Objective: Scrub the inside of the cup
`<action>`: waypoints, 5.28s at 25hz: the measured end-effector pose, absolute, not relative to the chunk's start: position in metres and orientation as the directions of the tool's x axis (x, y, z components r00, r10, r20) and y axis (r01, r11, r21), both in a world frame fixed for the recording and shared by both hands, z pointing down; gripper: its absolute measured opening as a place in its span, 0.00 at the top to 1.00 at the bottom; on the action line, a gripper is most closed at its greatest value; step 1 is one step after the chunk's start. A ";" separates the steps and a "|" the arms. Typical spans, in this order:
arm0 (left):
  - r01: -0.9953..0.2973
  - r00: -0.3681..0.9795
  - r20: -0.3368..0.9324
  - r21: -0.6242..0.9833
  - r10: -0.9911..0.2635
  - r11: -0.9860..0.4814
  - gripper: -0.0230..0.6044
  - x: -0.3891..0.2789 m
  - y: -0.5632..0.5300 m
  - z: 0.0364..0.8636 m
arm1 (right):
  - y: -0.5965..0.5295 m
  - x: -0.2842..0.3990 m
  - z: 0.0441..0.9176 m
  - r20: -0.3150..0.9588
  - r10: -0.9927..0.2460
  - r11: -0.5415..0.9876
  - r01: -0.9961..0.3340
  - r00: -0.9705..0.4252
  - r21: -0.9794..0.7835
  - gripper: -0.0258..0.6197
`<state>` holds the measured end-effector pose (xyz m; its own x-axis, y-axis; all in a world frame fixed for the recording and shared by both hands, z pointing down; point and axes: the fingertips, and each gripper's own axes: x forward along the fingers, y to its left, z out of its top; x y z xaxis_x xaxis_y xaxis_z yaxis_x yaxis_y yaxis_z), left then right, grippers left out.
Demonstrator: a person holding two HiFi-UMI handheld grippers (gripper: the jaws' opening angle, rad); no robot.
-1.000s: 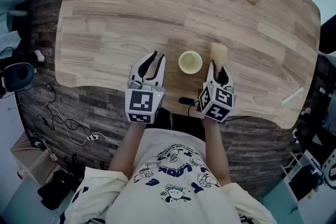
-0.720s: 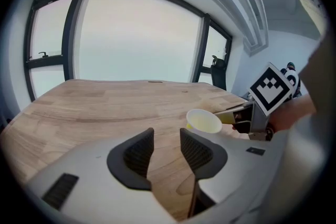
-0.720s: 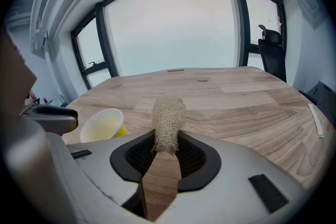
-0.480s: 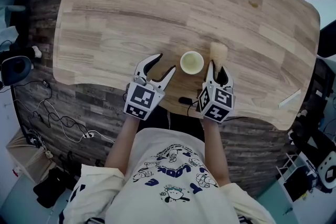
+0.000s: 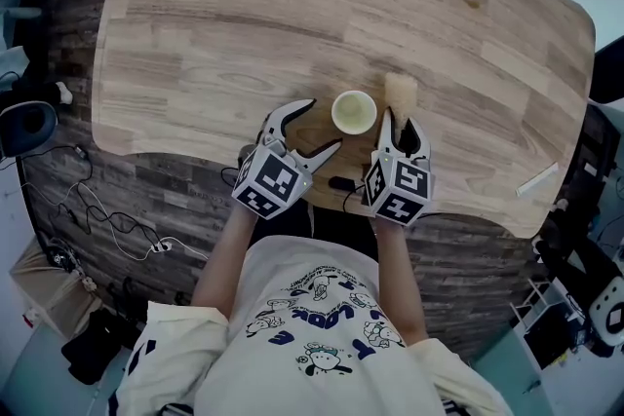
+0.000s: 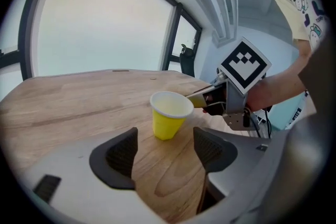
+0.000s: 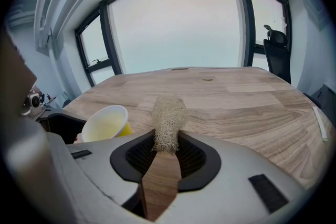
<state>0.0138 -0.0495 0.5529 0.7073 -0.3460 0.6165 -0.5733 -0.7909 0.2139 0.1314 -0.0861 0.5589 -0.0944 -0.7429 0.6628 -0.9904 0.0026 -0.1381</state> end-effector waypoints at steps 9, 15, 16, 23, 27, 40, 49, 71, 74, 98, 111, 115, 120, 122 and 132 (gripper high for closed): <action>-0.528 0.709 0.630 0.175 -0.318 -0.831 0.39 0.034 -0.051 0.558 | -0.087 0.128 0.559 0.660 -0.741 0.040 -0.989 -0.123 -0.139 0.81; -0.514 0.730 0.609 0.189 -0.311 -0.836 0.39 0.044 -0.057 0.556 | -0.089 0.127 0.563 0.664 -0.734 0.057 -0.987 -0.142 -0.148 0.80; -0.514 0.732 0.605 0.190 -0.313 -0.836 0.39 0.046 -0.058 0.555 | -0.089 0.127 0.563 0.664 -0.733 0.062 -0.987 -0.146 -0.150 0.80; -0.501 0.747 0.589 0.192 -0.309 -0.844 0.39 0.053 -0.065 0.556 | -0.090 0.125 0.566 0.665 -0.729 0.074 -0.985 -0.161 -0.158 0.81; -0.495 0.756 0.582 0.206 -0.301 -0.844 0.39 0.059 -0.067 0.558 | -0.091 0.126 0.567 0.668 -0.726 0.073 -0.985 -0.162 -0.159 0.80; -0.513 0.757 0.567 0.207 -0.325 -0.833 0.40 0.067 -0.072 0.560 | -0.091 0.125 0.567 0.667 -0.725 0.077 -0.983 -0.170 -0.167 0.81; -0.532 0.757 0.552 0.209 -0.351 -0.820 0.41 0.064 -0.076 0.554 | -0.092 0.127 0.558 0.650 -0.741 0.074 -0.983 -0.168 -0.170 0.80; -0.545 0.758 0.501 0.133 -0.418 -0.828 0.44 0.034 -0.070 0.502 | -0.088 0.104 0.464 0.486 -0.841 0.176 -0.969 -0.240 -0.174 0.81; -0.547 0.755 0.493 0.108 -0.433 -0.830 0.44 0.027 -0.069 0.492 | -0.086 0.099 0.442 0.452 -0.844 0.231 -0.957 -0.287 -0.176 0.81; -0.492 0.724 0.501 -0.106 -0.474 -0.864 0.44 0.019 -0.078 0.432 | -0.046 0.049 0.357 0.477 -0.604 0.700 -0.711 -0.639 -0.066 0.81; -0.439 0.750 0.498 -0.117 -0.436 -0.891 0.44 0.030 -0.071 0.418 | -0.043 0.049 0.371 0.574 -0.542 0.758 -0.652 -0.614 0.018 0.81; -0.424 0.744 0.512 -0.134 -0.429 -0.896 0.44 0.030 -0.070 0.419 | -0.044 0.052 0.376 0.582 -0.534 0.760 -0.650 -0.613 0.012 0.81; -0.403 0.737 0.531 -0.150 -0.417 -0.903 0.44 0.030 -0.068 0.421 | -0.044 0.054 0.384 0.600 -0.509 0.775 -0.632 -0.617 0.006 0.81; -0.392 0.735 0.540 -0.157 -0.411 -0.907 0.44 0.030 -0.067 0.422 | -0.044 0.054 0.386 0.607 -0.497 0.781 -0.624 -0.620 0.001 0.81; -0.326 0.721 0.585 -0.188 -0.372 -0.927 0.44 0.030 -0.062 0.424 | -0.044 0.058 0.397 0.652 -0.433 0.821 -0.571 -0.622 0.001 0.81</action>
